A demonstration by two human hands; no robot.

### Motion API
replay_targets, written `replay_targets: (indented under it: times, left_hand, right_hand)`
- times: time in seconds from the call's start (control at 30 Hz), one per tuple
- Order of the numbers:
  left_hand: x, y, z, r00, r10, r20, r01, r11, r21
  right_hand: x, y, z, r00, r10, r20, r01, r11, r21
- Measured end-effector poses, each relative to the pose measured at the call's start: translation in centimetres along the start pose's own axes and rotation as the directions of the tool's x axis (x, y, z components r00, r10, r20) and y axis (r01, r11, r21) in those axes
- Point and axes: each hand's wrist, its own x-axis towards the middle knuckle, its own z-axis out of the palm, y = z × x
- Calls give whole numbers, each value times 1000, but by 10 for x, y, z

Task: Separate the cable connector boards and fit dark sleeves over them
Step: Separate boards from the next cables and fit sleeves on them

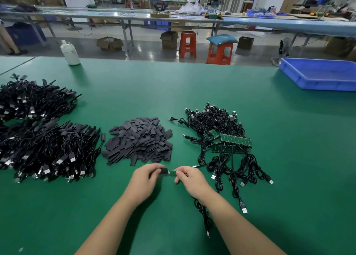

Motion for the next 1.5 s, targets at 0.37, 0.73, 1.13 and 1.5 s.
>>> replay_targets:
  times: [0.37,0.73,1.13,1.5]
  left_hand:
    - [-6,-10,7,989,71,126,-115,916,385]
    - [-8,-4,-4,991,129,-45,-127,991,48]
    - [-9,0,-1,979,181,-97,-169,978,119]
    - [-11,-1,0,988,141,-57,-137,988,69]
  right_hand:
    - [-2,-5,-3,997,48,64,-48,999,9]
    - [3,-2,-1,992,68,107,-72,997,36]
    - [5,4,-1,990,69,126,-80,994,80]
    - [4,4,-1,989,70,129,-79,995,66]
